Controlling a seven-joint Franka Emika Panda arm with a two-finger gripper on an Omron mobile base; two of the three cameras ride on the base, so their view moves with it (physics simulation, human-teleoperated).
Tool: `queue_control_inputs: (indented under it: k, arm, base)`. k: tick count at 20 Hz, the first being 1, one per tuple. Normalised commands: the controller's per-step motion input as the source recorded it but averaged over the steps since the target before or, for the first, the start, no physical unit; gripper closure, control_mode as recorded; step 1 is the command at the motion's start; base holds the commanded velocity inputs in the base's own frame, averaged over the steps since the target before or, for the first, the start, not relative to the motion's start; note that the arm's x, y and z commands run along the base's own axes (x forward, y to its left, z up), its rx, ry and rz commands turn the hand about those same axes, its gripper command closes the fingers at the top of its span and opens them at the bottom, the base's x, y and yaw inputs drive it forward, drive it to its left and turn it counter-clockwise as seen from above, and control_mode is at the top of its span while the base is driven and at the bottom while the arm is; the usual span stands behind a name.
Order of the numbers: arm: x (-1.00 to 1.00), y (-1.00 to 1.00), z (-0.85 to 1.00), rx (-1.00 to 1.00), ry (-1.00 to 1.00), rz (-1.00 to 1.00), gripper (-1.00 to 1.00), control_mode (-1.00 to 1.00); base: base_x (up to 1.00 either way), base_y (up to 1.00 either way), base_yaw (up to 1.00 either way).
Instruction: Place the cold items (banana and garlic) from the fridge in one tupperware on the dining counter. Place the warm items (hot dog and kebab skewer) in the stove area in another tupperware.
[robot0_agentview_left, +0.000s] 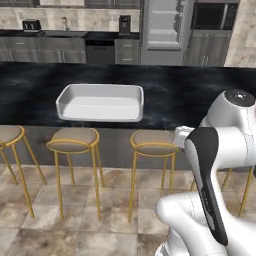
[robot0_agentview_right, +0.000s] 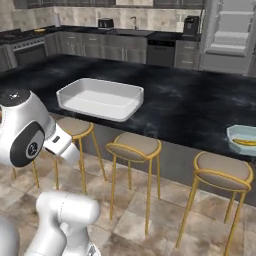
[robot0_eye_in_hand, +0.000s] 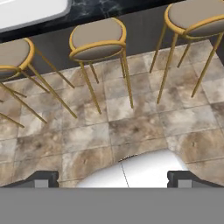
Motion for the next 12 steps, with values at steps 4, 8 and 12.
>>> queue_control_inputs:
  k: [4,8,12]
  arm:
    - [0.00,0.00,0.00,0.00,0.00,0.00,-1.00,1.00]
    - [0.00,0.00,0.00,0.00,0.00,0.00,-1.00,1.00]
    - [0.00,0.00,0.00,0.00,0.00,0.00,-1.00,1.00]
  base:
    - [0.17,1.00,0.00]
    - [0.19,1.00,0.00]
    - [0.22,1.00,0.00]
